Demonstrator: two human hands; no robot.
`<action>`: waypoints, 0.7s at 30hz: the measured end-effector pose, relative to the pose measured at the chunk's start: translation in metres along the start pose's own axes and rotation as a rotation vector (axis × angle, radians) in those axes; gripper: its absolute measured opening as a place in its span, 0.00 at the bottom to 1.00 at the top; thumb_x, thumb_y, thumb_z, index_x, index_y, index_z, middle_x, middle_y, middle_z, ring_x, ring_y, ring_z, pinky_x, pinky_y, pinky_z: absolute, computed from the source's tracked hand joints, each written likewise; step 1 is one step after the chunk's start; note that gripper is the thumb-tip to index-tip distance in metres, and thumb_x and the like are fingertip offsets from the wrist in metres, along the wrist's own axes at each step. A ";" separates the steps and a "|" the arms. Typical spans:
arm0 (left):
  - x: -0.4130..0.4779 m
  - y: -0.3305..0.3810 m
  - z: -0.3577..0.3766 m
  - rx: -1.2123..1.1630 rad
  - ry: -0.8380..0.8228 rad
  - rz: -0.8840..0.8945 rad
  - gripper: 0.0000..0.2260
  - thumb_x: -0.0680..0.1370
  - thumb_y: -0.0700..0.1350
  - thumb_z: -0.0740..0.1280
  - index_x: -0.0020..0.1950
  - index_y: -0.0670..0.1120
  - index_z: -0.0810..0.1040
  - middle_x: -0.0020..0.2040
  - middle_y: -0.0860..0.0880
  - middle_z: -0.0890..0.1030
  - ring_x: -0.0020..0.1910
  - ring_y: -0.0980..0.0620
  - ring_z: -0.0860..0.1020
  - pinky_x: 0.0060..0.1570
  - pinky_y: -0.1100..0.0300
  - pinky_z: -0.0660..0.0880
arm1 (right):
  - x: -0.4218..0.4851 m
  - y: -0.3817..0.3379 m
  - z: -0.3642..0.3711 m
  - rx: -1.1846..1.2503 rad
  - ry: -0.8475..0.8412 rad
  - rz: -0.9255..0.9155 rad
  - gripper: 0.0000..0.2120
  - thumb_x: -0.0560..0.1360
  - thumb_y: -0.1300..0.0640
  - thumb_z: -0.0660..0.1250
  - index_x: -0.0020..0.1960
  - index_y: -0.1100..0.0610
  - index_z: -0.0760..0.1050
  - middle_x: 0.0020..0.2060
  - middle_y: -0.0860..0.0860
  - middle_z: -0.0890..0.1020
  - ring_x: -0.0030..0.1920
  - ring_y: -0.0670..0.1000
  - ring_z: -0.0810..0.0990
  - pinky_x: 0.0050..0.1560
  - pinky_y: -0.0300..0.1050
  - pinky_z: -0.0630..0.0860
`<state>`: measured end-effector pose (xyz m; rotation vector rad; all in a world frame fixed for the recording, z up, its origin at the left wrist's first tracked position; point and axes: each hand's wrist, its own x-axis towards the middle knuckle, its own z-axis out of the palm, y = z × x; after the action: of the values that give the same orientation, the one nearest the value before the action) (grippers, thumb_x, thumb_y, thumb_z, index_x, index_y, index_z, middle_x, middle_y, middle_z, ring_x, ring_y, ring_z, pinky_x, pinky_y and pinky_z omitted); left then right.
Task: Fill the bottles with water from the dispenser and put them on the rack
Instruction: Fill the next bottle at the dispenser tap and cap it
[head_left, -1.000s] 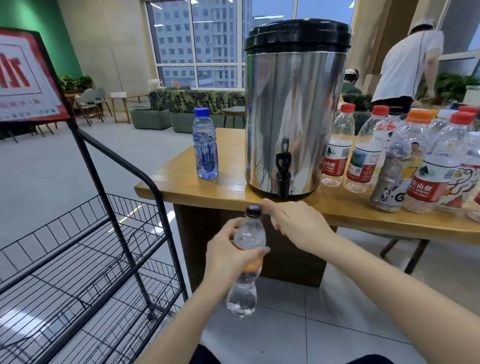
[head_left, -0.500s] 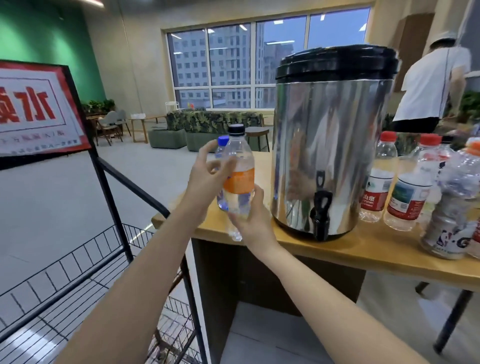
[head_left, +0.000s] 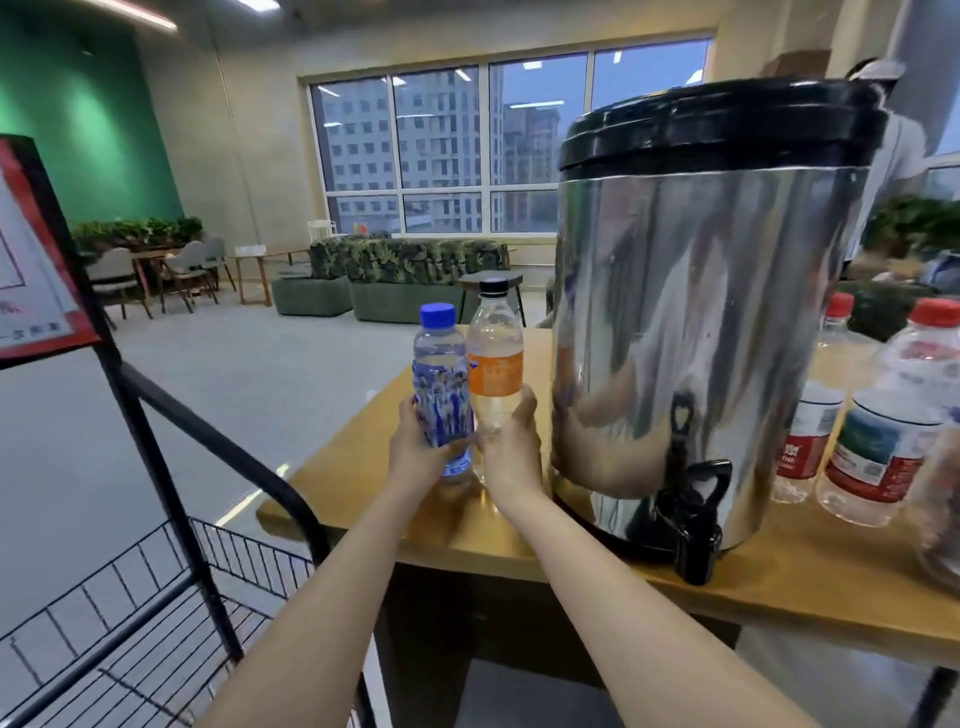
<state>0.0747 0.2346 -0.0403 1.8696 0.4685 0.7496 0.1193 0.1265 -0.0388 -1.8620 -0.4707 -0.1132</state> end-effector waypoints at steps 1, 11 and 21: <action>0.002 -0.001 0.001 0.009 0.012 0.004 0.37 0.70 0.39 0.78 0.73 0.45 0.61 0.67 0.46 0.75 0.65 0.47 0.75 0.56 0.61 0.72 | 0.003 0.001 0.002 0.000 -0.006 -0.005 0.33 0.80 0.59 0.61 0.77 0.50 0.46 0.70 0.54 0.69 0.64 0.52 0.72 0.56 0.39 0.72; -0.007 -0.001 0.001 0.049 -0.007 -0.060 0.41 0.73 0.38 0.74 0.79 0.48 0.53 0.73 0.51 0.68 0.71 0.49 0.69 0.64 0.54 0.69 | -0.009 -0.002 0.000 0.009 -0.035 0.054 0.39 0.76 0.58 0.70 0.78 0.57 0.50 0.72 0.55 0.67 0.70 0.55 0.68 0.64 0.44 0.67; -0.136 0.061 0.001 -0.124 0.192 0.057 0.21 0.78 0.38 0.68 0.70 0.43 0.68 0.61 0.45 0.77 0.55 0.51 0.75 0.46 0.65 0.70 | -0.136 -0.036 -0.095 -0.071 -0.232 -0.379 0.35 0.78 0.62 0.65 0.79 0.49 0.52 0.75 0.46 0.61 0.75 0.44 0.59 0.75 0.45 0.58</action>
<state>-0.0251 0.1252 -0.0230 1.7092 0.4800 0.9802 -0.0046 0.0124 -0.0158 -1.8445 -0.9903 -0.1706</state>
